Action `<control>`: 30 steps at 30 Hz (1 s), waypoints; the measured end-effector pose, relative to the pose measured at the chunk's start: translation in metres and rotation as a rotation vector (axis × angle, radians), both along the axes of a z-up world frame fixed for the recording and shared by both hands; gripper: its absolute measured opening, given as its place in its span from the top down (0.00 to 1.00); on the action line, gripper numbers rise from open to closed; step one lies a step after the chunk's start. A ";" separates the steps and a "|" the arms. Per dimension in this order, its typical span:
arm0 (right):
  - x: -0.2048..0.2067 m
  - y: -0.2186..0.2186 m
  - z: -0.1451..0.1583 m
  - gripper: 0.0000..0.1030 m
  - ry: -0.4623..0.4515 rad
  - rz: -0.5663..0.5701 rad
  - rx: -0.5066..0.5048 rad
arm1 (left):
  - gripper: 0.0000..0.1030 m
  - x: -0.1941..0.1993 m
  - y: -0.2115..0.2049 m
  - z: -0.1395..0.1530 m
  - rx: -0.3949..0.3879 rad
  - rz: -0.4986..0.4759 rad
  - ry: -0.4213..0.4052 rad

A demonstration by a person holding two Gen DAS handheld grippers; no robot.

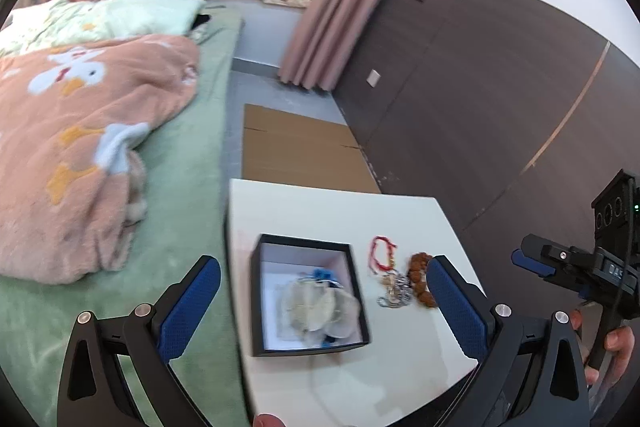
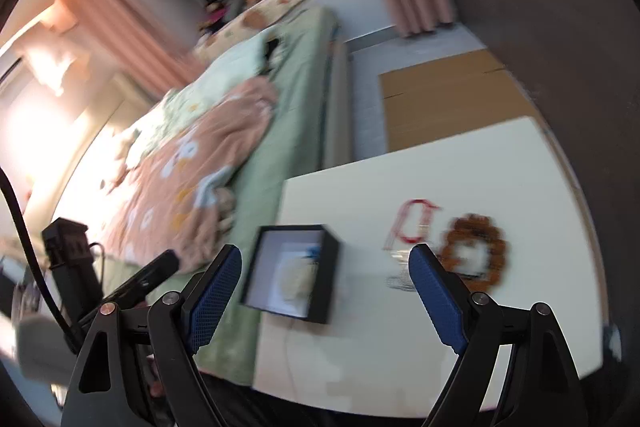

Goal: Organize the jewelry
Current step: 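Lower the white cloth into the black box and open the right gripper, then grasp the silver chain with pendant from the pile with the left gripper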

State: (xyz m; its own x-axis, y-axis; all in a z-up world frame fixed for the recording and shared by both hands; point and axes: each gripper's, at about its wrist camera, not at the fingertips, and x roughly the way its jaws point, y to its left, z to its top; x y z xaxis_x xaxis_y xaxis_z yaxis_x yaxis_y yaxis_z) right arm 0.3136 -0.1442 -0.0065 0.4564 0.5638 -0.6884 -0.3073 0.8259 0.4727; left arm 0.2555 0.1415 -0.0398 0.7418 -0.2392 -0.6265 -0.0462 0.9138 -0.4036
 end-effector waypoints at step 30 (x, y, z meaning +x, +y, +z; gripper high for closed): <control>0.017 -0.133 -0.075 0.17 0.150 -0.187 0.045 | 0.45 0.061 -0.141 -0.027 0.168 -0.253 0.130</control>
